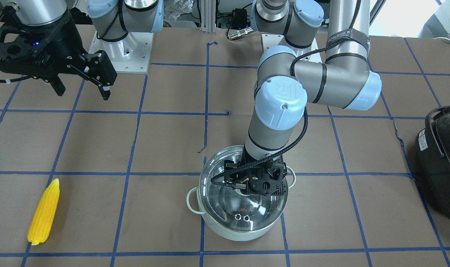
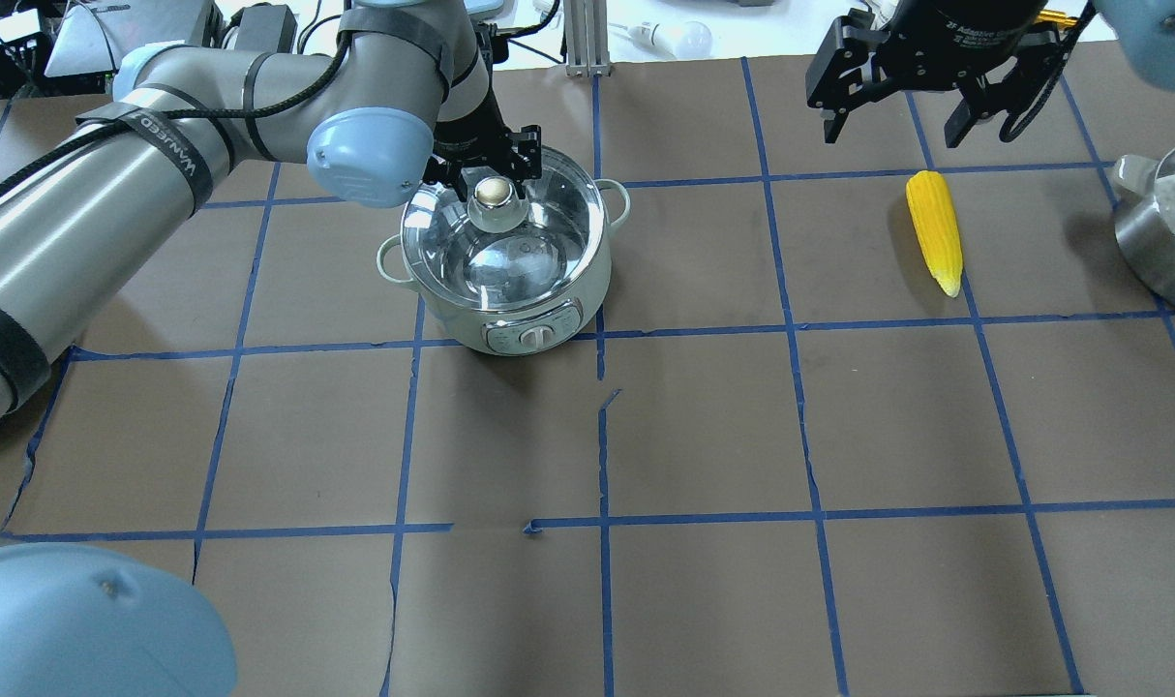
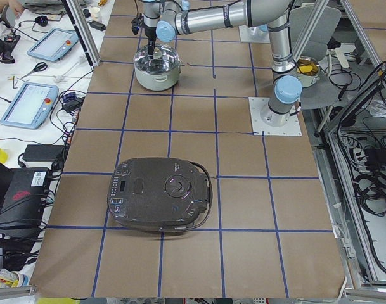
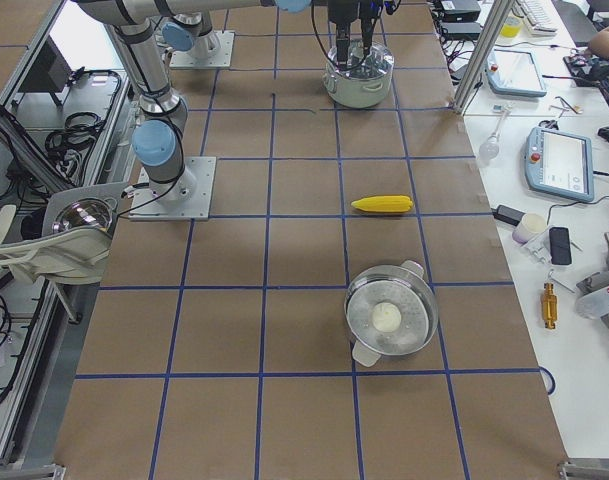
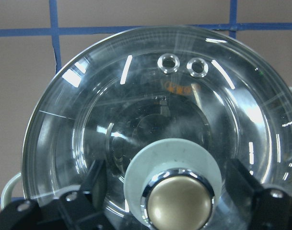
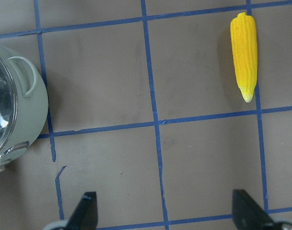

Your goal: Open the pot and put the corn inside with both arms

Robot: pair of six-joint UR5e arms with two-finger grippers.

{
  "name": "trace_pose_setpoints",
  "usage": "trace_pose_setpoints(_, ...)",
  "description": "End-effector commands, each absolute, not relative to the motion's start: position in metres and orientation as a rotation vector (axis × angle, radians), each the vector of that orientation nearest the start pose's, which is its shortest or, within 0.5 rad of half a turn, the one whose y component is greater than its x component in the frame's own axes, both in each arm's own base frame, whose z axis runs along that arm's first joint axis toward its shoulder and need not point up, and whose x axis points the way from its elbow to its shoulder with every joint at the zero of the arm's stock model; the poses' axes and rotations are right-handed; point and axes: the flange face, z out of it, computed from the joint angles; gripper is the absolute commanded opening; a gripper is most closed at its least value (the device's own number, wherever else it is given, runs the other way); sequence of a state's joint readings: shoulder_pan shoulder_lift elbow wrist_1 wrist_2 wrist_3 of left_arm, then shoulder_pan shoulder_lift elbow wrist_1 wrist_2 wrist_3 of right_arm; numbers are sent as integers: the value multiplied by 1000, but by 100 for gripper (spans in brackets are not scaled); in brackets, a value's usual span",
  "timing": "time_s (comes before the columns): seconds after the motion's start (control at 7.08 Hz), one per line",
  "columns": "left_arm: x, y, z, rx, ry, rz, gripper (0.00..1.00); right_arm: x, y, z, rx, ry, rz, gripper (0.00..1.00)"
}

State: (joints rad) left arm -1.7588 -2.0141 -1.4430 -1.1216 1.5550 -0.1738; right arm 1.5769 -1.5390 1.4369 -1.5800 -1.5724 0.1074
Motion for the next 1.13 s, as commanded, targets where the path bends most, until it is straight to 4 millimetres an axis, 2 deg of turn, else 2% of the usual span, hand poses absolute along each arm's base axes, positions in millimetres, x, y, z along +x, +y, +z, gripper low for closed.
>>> trace_pose_setpoints(0.0,-261,-625,343,32,3184,-207,66,136,-513,540,159,3128,-175,100)
trace_pose_setpoints(0.14,-262,-620,348,37,3184,-182,54,136,-513,540,159,3130,-173,100)
trace_pose_setpoints(0.42,-261,-617,350,36,3183,-160,41,135,-515,536,161,3130,-169,100)
trace_pose_setpoints(0.57,-262,-618,346,36,3184,-153,37,135,-515,536,161,3130,-168,100)
trace_pose_setpoints(0.71,-261,-619,357,36,3177,-184,35,136,-515,537,159,3129,-168,100)
trace_pose_setpoints(0.85,-254,-618,379,36,3175,-214,34,136,-515,538,159,3129,-163,100)
trace_pose_setpoints(0.99,-247,-616,416,26,3172,-191,34,136,-515,538,159,3129,-166,100)
